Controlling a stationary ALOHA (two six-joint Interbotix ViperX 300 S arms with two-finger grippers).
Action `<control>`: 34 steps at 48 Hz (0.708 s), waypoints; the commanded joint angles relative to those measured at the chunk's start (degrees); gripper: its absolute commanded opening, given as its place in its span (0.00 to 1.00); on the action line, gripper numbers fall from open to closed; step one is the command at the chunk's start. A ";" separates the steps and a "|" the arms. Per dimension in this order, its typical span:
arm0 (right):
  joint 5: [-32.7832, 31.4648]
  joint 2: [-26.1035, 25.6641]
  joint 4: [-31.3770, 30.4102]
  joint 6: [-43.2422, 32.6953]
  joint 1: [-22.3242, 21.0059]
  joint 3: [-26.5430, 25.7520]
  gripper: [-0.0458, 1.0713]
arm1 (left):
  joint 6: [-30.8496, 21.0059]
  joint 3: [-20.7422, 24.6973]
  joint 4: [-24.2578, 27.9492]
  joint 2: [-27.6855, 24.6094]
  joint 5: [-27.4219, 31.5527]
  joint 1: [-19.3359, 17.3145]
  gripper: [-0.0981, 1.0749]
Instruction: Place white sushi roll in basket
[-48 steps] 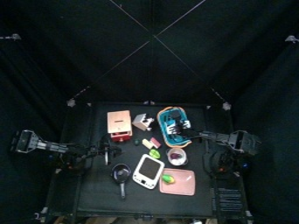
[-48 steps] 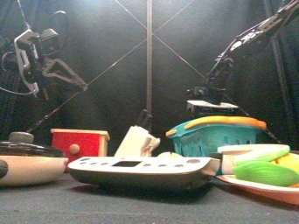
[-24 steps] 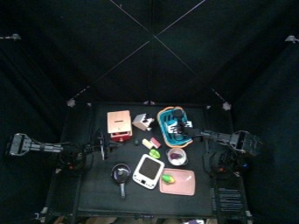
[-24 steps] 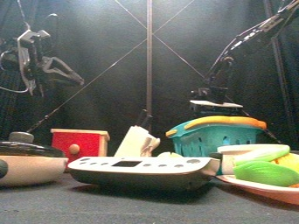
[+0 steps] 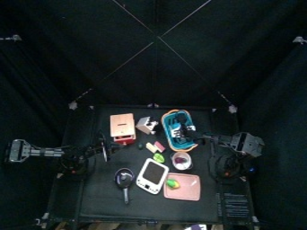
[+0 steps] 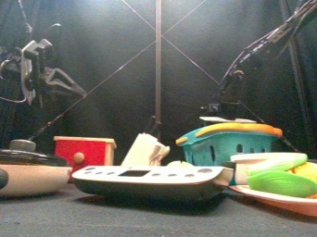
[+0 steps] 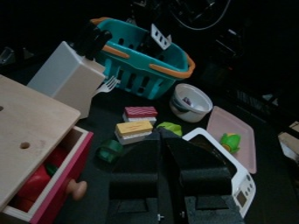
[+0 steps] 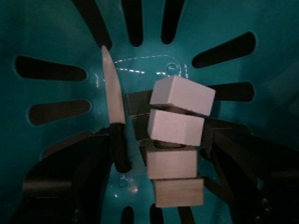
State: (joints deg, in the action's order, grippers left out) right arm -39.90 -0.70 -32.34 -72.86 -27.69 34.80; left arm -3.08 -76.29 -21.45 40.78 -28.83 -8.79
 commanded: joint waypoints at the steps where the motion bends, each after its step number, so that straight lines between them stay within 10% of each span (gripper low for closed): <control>1: 2.02 -1.05 -0.44 0.09 -0.18 -1.05 0.94 | 0.09 0.53 0.00 0.09 0.26 -1.14 0.42; 34: 2.46 -3.16 -2.99 0.18 0.18 -1.93 0.94 | 0.00 0.62 -0.26 0.00 0.44 -2.72 0.42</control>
State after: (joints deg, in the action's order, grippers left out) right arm -37.44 -1.05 -34.72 -72.86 -27.60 34.45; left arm -3.08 -76.46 -21.62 40.87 -28.13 -11.34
